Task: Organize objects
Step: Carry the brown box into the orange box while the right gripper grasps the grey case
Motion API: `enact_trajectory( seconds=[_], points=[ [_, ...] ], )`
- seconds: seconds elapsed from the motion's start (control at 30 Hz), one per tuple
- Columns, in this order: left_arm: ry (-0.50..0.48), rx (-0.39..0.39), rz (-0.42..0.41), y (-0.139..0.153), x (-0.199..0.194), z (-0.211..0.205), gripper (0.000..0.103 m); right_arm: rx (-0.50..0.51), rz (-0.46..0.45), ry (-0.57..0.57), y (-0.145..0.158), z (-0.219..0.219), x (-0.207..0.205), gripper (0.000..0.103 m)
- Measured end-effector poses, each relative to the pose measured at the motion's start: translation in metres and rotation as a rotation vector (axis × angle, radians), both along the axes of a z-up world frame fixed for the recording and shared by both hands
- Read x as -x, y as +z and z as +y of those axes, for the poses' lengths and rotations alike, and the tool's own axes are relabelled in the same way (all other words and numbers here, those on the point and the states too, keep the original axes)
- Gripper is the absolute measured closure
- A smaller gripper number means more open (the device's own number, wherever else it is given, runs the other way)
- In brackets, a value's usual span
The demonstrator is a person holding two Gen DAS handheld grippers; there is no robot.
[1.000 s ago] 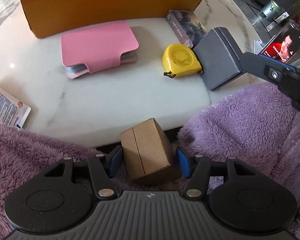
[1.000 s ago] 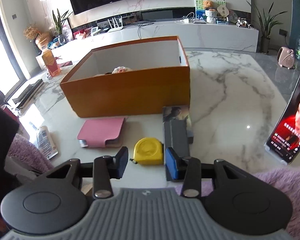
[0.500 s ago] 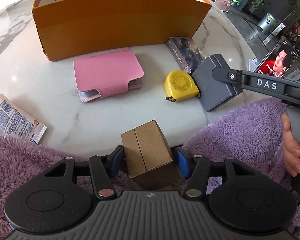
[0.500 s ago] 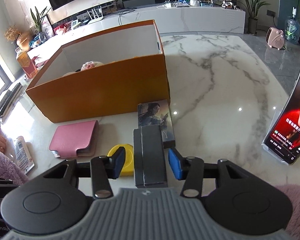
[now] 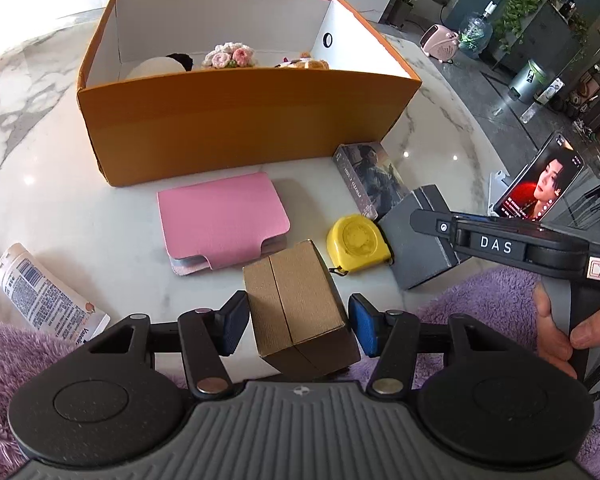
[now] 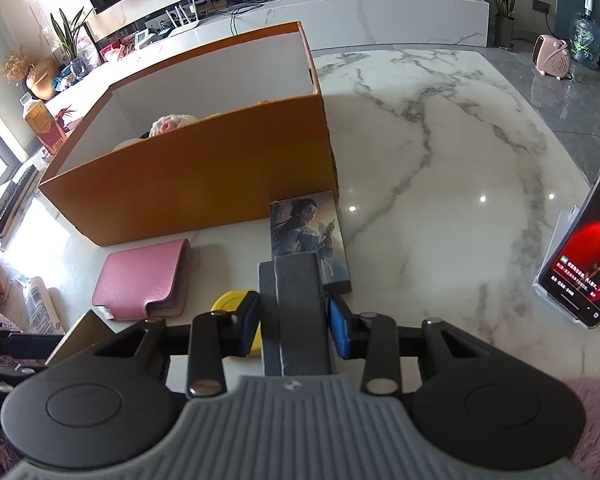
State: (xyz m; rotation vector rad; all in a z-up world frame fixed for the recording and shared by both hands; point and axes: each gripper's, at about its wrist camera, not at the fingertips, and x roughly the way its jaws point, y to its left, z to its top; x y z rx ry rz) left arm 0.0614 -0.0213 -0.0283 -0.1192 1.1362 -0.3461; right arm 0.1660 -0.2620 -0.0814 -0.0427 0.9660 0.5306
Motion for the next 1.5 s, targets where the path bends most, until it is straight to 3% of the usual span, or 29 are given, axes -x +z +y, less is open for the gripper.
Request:
enact_trajectory(
  seconds=[0.2, 0.53, 0.93, 1.13, 1.5],
  points=[
    [-0.004, 0.051, -0.051, 0.021, -0.012, 0.0, 0.04, -0.002, -0.022, 0.008, 0.011, -0.002, 0.005, 0.065],
    [-0.021, 0.114, -0.139, 0.056, -0.04, -0.003, 0.04, -0.036, -0.113, 0.055, 0.061, 0.001, -0.003, 0.066],
    [0.019, 0.157, -0.239, 0.078, -0.108, 0.005, 0.041, -0.158, -0.233, 0.074, 0.13, 0.021, -0.072, 0.066],
    [0.042, 0.179, -0.218, 0.06, -0.156, 0.005, 0.041, -0.14, -0.218, 0.098, 0.116, 0.056, -0.12, 0.066],
    [0.089, 0.201, -0.176, 0.023, -0.214, 0.015, 0.041, 0.174, -0.275, 0.22, 0.055, 0.121, -0.144, 0.067]
  ],
)
